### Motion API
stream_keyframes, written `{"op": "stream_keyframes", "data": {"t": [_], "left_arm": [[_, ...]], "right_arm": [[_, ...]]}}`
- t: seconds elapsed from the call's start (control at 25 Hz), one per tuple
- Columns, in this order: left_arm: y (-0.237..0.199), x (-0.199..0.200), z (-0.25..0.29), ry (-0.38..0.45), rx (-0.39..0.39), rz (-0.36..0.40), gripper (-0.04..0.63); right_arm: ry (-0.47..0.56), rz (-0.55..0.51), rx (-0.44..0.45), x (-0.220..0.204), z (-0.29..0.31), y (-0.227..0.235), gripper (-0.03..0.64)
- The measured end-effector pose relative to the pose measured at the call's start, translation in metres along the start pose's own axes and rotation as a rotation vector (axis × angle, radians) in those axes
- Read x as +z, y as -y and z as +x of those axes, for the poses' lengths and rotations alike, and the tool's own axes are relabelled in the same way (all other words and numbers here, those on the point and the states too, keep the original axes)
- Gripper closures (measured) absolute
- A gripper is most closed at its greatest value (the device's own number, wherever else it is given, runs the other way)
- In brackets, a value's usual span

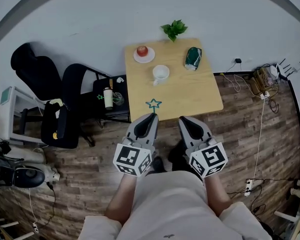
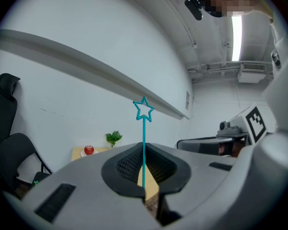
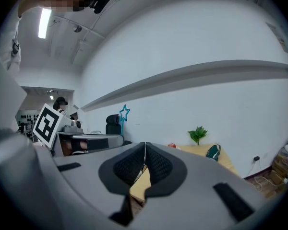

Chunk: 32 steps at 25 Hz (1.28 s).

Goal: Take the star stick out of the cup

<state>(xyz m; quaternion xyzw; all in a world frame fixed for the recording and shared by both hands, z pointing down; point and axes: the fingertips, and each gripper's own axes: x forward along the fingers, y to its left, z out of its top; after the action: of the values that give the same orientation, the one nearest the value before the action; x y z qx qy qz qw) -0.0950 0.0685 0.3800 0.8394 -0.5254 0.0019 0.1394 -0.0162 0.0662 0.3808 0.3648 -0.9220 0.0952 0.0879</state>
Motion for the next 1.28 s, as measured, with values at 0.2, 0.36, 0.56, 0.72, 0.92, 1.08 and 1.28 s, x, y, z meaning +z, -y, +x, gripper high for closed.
{"op": "stream_keyframes", "data": {"t": [0.2,0.36,0.56,0.72,0.92,1.08,1.28], "left_arm": [[0.012,0.002,-0.003,0.01,-0.014,0.017,0.578],[0.004,0.003,0.0,0.006,-0.016,0.021,0.578],[0.01,0.002,0.002,0.006,-0.015,0.022,0.578],[0.001,0.005,0.0,0.006,-0.016,0.023,0.578],[0.013,0.002,0.005,0.004,-0.017,0.03,0.578],[0.03,0.001,0.009,0.0,-0.022,0.036,0.578],[0.033,0.0,0.011,-0.002,-0.025,0.033,0.578]], "right_arm": [[0.01,-0.006,-0.007,0.003,-0.011,-0.002,0.617],[0.011,-0.013,-0.011,0.007,-0.001,-0.003,0.617],[0.017,-0.014,-0.014,0.01,-0.008,0.002,0.617],[0.018,-0.012,-0.018,0.012,0.001,0.0,0.617],[0.025,-0.011,-0.019,0.008,-0.011,0.009,0.617],[0.026,-0.011,-0.026,0.007,-0.025,0.019,0.617],[0.023,-0.018,-0.029,0.006,-0.029,0.021,0.617]]}}
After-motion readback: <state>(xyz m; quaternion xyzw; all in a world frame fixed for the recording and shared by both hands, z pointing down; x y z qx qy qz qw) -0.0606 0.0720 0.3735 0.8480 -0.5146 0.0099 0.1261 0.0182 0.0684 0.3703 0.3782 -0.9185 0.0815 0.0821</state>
